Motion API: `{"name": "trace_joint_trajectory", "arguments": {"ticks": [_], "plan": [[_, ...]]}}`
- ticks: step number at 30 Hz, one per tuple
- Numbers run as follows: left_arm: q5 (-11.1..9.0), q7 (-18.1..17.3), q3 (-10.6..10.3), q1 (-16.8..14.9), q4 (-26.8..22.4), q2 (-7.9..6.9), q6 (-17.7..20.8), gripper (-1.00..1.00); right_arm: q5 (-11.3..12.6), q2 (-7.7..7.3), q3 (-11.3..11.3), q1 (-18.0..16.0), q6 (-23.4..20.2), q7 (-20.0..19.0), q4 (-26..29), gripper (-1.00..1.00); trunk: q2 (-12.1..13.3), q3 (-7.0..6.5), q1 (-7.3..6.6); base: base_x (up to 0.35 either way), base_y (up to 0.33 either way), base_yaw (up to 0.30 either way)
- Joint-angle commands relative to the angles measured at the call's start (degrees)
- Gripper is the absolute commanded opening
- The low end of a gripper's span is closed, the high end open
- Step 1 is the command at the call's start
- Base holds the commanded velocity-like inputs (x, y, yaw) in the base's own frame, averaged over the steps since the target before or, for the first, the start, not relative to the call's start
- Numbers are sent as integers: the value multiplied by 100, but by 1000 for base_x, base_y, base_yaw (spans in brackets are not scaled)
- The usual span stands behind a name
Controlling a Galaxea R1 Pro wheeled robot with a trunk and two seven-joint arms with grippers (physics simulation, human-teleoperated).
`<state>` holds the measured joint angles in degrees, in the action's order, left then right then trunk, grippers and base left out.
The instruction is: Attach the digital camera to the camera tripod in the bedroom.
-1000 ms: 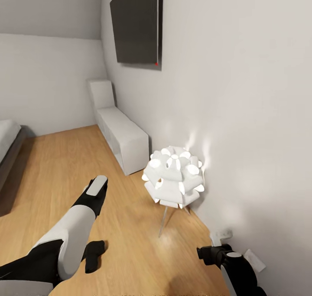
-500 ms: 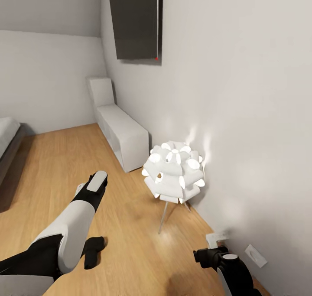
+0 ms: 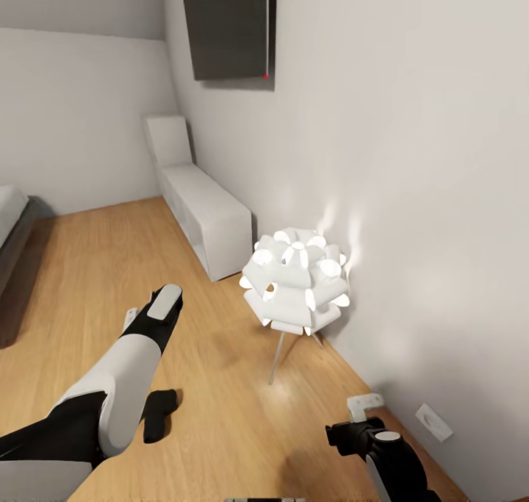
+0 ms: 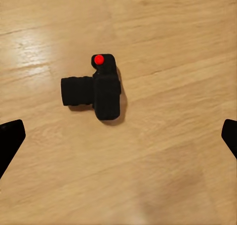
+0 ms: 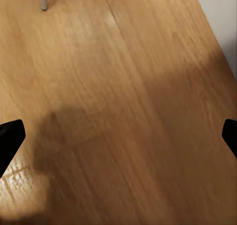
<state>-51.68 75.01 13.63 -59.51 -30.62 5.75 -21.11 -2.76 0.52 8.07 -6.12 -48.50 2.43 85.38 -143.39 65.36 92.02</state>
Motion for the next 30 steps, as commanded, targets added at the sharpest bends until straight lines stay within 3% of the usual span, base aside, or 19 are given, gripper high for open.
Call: {"name": "trace_joint_trajectory", "arguments": {"ticks": [1, 30], "plan": [[-5, -6, 18, -11, -7, 5, -57, 100, -29, 2, 6, -3, -26, 10, 6, 100, -4, 28, 1, 0, 0, 0], [1, -47, 10, -43, -5, -101, -309, 100, -67, 8, 14, 3, 15, 21, 8, 100, -43, 670, 76, 0, 0, 0]]}}
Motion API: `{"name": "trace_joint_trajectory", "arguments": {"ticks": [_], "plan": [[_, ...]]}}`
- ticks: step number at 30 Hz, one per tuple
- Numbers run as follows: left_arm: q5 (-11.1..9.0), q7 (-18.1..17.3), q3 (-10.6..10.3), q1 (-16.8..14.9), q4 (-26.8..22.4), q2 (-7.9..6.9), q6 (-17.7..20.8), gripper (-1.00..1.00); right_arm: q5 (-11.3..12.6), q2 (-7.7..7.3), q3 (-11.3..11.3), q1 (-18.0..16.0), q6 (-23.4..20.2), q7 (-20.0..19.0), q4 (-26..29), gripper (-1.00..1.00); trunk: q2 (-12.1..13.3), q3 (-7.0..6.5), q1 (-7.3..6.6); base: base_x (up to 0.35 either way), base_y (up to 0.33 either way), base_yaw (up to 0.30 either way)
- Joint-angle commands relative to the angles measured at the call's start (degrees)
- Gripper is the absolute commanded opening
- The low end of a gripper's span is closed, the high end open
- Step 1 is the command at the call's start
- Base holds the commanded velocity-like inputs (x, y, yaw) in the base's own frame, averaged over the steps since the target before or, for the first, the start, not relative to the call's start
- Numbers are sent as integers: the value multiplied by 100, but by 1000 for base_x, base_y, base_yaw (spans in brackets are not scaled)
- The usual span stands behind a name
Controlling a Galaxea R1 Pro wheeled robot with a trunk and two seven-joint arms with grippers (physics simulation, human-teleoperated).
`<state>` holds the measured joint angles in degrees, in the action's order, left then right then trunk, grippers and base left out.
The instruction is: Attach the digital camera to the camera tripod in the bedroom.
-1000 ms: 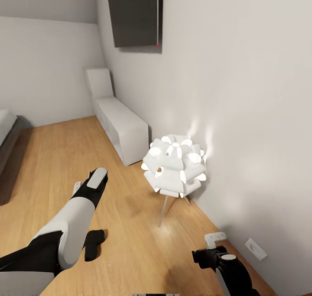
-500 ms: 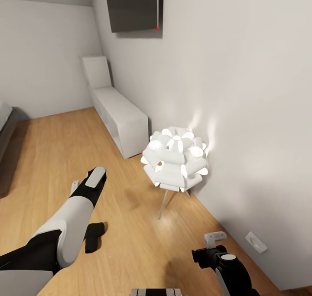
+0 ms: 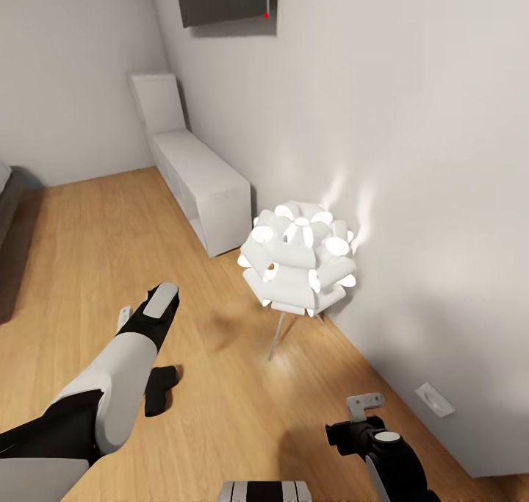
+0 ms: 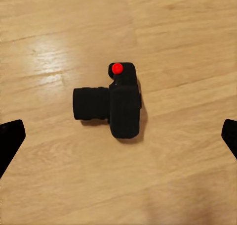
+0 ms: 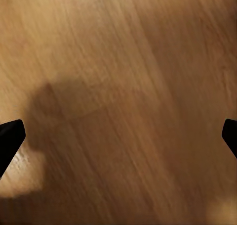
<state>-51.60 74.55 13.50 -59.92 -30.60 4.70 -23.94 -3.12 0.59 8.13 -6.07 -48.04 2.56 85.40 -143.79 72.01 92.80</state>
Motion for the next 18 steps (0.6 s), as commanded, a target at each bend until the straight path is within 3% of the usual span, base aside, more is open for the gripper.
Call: {"name": "trace_joint_trajectory", "arguments": {"ticks": [1, 13, 18], "plan": [[-7, -1, 22, -3, -7, 3, -31, 100, -30, -3, 9, -2, -39, 7, 6, 100, -4, 27, 1, 0, 0, 0], [-16, -1, 18, -4, -7, 0, -32, 100, -37, -9, 12, -2, -73, 7, 220, 100, -20, 293, 32, 0, 0, 0], [-13, -6, -2, -5, -10, 21, -30, 100, -36, -13, 7, -1, -84, 7, 490, 100, -20, 293, 32, 0, 0, 0]]}}
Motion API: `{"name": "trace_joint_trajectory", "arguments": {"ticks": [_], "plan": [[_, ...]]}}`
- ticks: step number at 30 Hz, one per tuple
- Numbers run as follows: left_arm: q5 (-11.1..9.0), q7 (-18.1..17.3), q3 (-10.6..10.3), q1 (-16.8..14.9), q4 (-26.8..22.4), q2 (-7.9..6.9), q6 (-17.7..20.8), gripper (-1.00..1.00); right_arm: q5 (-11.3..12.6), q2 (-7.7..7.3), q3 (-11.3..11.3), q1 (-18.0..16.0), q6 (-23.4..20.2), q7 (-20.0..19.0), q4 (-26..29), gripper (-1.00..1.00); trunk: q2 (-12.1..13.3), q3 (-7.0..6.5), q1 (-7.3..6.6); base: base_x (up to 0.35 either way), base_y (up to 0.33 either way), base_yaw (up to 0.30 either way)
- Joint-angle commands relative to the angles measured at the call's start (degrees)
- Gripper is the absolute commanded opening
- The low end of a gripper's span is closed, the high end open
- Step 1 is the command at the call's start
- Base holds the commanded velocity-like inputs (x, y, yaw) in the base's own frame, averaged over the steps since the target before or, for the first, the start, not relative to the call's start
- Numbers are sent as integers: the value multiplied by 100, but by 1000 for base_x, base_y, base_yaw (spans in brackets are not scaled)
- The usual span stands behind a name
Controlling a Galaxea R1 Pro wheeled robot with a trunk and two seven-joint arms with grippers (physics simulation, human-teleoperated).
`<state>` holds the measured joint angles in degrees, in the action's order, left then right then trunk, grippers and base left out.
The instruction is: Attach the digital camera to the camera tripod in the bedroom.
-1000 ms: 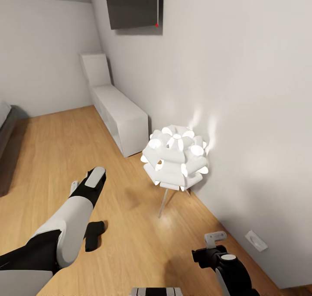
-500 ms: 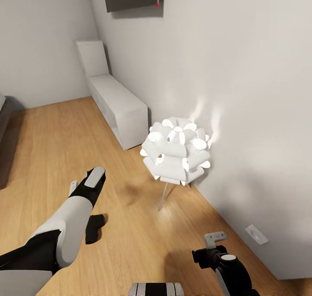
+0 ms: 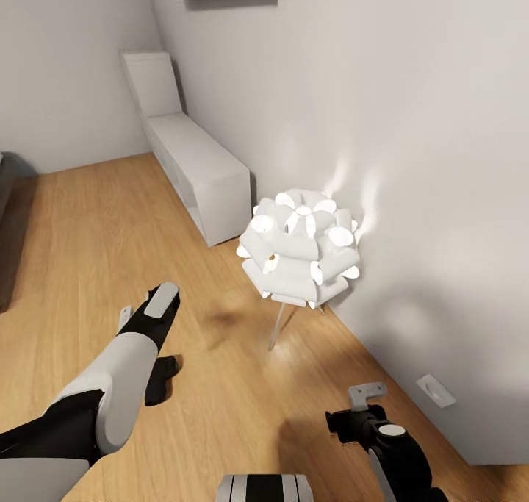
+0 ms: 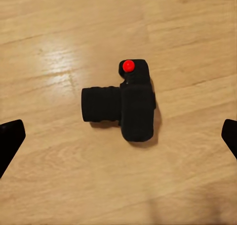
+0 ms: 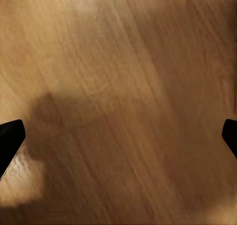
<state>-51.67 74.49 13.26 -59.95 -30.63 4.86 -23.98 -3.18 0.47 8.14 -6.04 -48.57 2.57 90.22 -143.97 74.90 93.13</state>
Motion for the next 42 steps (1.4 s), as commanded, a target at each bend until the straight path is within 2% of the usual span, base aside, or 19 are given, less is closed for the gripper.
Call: {"name": "trace_joint_trajectory", "arguments": {"ticks": [1, 18, 25, 34, 42], "plan": [[-2, -3, 11, -2, -8, 5, -24, 100, -29, -1, 6, -3, -33, 7, 49, 100, -2, 4, -1, 0, 0, 0], [16, -21, -34, 32, -9, -27, 55, 100, -25, -16, 4, 2, -39, 7, 202, 100, -2, 4, -1, 3, 0, 0], [45, -18, -40, 34, -6, -42, 121, 100, -29, -19, 4, 16, -39, 7, 207, 100, -2, 4, -1, 136, 0, 0], [284, -10, -36, 42, -4, -54, 262, 100, -26, -24, 4, 26, -39, 7, 206, 100, -2, 4, -1, 227, 0, 0], [352, -8, -33, 44, -4, -57, 292, 100, -25, -27, 4, 31, -39, 7, 206, 100, -2, 4, -1, 81, 0, 0]]}}
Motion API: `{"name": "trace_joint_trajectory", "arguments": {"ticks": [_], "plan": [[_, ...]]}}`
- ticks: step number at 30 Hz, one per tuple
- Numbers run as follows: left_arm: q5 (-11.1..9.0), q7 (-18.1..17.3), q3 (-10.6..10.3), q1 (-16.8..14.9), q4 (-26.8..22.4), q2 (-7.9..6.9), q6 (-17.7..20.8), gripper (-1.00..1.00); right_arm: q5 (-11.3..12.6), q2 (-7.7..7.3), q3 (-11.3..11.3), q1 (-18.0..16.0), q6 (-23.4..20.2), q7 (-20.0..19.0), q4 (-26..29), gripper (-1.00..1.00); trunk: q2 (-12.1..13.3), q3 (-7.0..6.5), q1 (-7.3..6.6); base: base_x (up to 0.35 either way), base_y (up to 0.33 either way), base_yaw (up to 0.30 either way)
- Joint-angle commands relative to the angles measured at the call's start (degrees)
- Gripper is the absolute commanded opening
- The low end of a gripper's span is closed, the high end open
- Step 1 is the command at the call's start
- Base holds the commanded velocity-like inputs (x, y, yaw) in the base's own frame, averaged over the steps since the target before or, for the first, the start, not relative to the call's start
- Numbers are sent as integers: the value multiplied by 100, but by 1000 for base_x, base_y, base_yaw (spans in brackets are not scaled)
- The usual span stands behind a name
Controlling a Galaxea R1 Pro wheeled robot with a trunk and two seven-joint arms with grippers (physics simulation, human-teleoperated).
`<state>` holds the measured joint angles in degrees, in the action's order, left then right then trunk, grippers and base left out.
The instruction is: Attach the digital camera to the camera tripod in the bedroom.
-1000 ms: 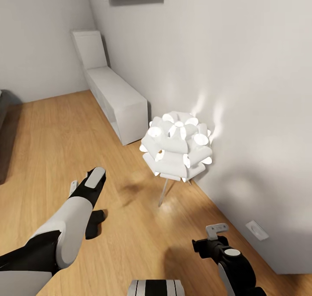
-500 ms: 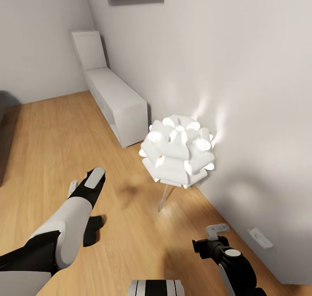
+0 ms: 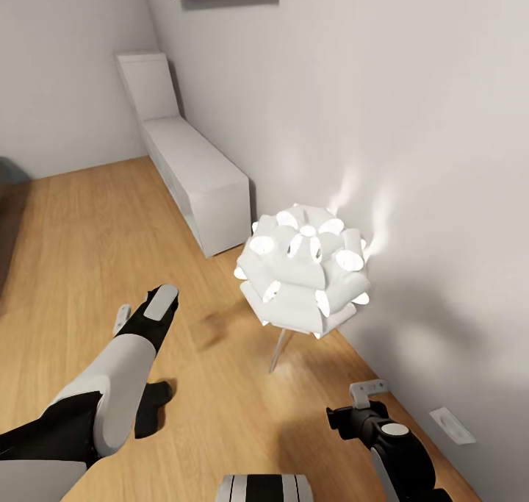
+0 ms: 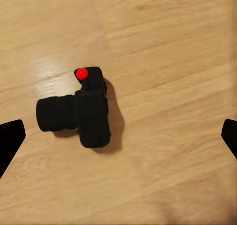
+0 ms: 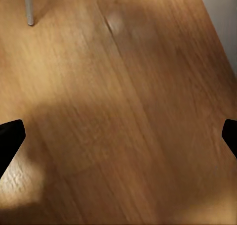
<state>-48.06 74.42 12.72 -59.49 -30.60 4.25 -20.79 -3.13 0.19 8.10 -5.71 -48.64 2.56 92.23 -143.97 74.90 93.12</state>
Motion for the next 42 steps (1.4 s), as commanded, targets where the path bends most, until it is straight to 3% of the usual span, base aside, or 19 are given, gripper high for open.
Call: {"name": "trace_joint_trajectory", "arguments": {"ticks": [1, 17, 36, 42], "plan": [[-3, -5, 23, -2, -7, 3, -25, 100, -30, 0, 7, -1, -31, 8, 6, 100, -2, 4, -1, 38, 0, 0], [16, -29, 39, 4, -7, -15, 53, 100, -36, -2, 13, 15, -31, 14, 6, 100, -2, 4, -1, 122, 0, 0], [-65, -33, 425, 5, -7, -3, 15, 100, -36, -5, 16, 40, -36, 15, -10, 100, -2, 4, -1, 26, 0, 0], [-65, -10, 450, 7, -9, -8, 11, 100, -34, -9, 16, 78, -39, 10, -11, 100, -10, 137, 15, 2, 0, 0]]}}
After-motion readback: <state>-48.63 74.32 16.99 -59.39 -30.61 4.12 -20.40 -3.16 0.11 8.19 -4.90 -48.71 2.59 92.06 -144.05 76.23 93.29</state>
